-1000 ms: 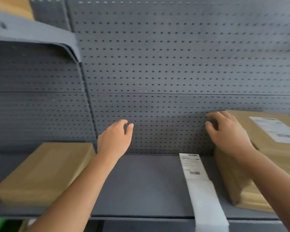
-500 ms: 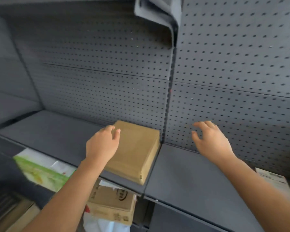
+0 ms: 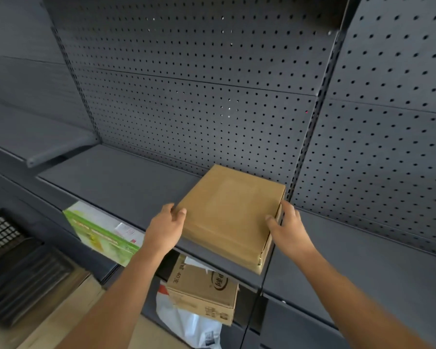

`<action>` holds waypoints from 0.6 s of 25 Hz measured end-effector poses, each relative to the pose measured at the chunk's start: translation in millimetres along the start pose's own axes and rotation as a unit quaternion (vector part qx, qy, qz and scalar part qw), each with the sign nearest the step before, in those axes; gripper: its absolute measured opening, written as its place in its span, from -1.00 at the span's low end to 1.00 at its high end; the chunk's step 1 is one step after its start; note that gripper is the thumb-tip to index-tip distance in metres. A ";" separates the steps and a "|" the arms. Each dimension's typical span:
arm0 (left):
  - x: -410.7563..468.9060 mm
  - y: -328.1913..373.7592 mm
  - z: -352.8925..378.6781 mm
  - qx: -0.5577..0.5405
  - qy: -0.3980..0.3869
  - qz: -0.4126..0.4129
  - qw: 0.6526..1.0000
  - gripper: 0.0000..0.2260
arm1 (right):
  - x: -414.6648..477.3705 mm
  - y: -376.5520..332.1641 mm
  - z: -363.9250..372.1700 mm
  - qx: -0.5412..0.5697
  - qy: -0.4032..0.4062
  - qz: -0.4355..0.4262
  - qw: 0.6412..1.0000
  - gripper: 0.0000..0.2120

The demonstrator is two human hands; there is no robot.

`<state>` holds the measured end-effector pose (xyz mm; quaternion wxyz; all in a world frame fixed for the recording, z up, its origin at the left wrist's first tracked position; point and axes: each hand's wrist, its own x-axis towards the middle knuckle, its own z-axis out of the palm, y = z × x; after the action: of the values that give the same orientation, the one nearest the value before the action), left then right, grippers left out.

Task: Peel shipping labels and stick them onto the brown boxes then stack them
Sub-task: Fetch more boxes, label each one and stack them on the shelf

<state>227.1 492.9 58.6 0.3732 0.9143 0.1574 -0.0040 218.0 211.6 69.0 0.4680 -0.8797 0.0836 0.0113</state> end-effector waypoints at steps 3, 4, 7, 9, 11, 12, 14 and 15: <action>0.5 -0.3 6.0 -0.111 -0.013 -0.041 0.993 -0.53 | -2.1 10.1 18.4 0.142 -0.025 0.092 0.985 -0.51; 0.9 0.3 6.8 -0.136 -0.008 -0.052 0.989 -0.55 | -2.4 10.9 20.9 0.165 -0.029 0.113 0.979 -0.53; -0.2 3.2 9.7 -0.176 0.002 -0.073 0.982 -0.59 | -4.2 8.7 17.0 0.213 -0.030 0.136 0.967 -0.58; -5.2 11.1 12.3 -0.188 0.005 -0.076 0.979 -0.63 | -6.1 8.9 6.6 0.222 -0.022 0.139 0.965 -0.56; -15.4 24.6 15.6 -0.196 -0.003 -0.070 0.978 -0.64 | -9.5 14.1 -9.5 0.218 -0.011 0.141 0.966 -0.55; -23.4 32.9 18.2 -0.198 -0.010 -0.064 0.978 -0.65 | -11.9 18.8 -19.8 0.212 -0.003 0.144 0.967 -0.55; -41.3 49.3 26.0 -0.197 -0.028 -0.042 0.979 -0.69 | -19.0 29.4 -45.7 0.205 0.018 0.153 0.966 -0.55; -51.2 57.2 31.2 -0.194 -0.041 -0.027 0.980 -0.71 | -24.7 35.3 -59.9 0.204 0.030 0.157 0.966 -0.55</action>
<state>198.5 418.7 81.4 0.5493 0.8190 0.1643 -0.0210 184.6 146.2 76.0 0.6271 -0.7416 0.2349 0.0409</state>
